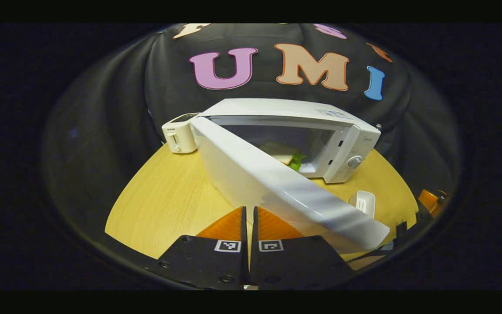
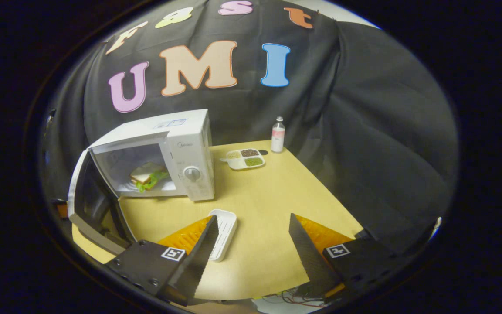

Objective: Open the microwave oven with the left hand, put the food in, and close the microwave oven.

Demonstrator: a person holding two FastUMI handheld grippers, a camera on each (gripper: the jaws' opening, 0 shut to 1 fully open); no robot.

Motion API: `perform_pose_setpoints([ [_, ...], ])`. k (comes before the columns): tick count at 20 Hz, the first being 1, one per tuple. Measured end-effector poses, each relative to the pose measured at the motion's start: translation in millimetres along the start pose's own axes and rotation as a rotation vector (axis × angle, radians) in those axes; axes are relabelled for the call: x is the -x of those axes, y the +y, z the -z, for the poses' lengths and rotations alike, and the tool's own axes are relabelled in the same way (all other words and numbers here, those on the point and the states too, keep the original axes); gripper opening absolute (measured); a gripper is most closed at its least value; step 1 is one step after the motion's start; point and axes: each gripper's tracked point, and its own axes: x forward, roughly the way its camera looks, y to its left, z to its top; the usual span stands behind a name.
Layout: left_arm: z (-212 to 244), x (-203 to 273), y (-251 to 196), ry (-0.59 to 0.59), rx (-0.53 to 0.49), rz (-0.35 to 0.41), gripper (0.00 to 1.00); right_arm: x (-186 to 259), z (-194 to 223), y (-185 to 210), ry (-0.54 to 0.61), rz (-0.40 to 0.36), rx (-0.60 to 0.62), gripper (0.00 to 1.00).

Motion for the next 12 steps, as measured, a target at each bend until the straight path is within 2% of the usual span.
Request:
perform_pose_setpoints([
  [1, -3, -3, -10, -0.007, -0.004, 0.002, 0.01, -4, -2, -6, -0.004, -0.003, 0.002, 1.00],
  [5, -12, -15, -47, -0.026, -0.030, 0.023, 0.01, -10, -8, -37, -0.026, 0.009, -0.008, 1.00],
  [6, -16, -18, -55, -0.036, -0.039, 0.034, 0.01, -12, -7, -42, -0.027, 0.012, -0.012, 0.93],
  [12, -45, -45, -86, -0.089, -0.095, 0.027, 0.01, -20, -11, -68, -0.041, 0.033, -0.045, 0.93],
])
